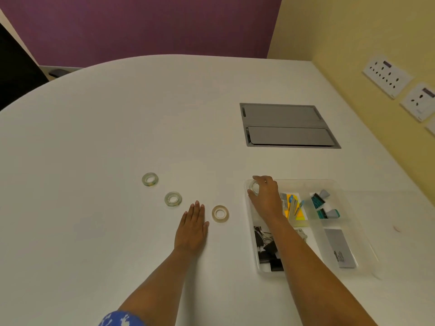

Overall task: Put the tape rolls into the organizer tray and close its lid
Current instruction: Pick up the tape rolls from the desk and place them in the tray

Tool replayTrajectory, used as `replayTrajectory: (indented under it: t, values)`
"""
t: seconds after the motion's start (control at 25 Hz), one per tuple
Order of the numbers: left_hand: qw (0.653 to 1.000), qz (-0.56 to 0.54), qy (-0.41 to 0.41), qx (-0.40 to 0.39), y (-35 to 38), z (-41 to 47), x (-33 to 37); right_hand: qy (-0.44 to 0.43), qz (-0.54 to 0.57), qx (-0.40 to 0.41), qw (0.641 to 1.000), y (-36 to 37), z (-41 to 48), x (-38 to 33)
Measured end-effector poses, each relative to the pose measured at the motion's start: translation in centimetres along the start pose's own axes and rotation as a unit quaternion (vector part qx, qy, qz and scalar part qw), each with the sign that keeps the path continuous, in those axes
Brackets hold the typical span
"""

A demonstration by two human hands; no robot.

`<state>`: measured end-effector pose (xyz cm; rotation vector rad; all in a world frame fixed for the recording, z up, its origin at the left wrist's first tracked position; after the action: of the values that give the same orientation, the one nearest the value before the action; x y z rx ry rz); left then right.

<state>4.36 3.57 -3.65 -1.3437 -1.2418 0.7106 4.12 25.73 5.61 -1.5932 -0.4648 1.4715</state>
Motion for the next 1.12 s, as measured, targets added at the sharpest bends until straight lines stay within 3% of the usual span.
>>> replayTrajectory:
  t: [0.44,0.72,1.12]
  values:
    - [0.998,-0.048,-0.015,0.045,1.0,-2.1,-1.0,0.051,-0.053,-0.107,0.992,2.9,-0.9,2.9]
    - [0.995,-0.064,-0.016,0.075,1.1,-2.2,-1.2,0.046,-0.067,-0.100,0.992,3.2,-0.5,3.1]
    - [0.994,-0.063,-0.021,0.089,1.0,-2.2,-1.5,0.087,0.017,-0.050,0.995,2.4,-1.0,3.5]
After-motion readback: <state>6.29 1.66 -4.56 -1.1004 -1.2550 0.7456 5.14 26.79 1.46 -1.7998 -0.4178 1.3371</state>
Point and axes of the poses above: each hand's wrist, its own z-axis towards the middle knuckle, its own y-axis out of the palm, x = y × z, the point moved 8 cm from there along z, towards the middle knuckle, and after that the axes turned 5 degrees about -y, right-handed, at the moved point
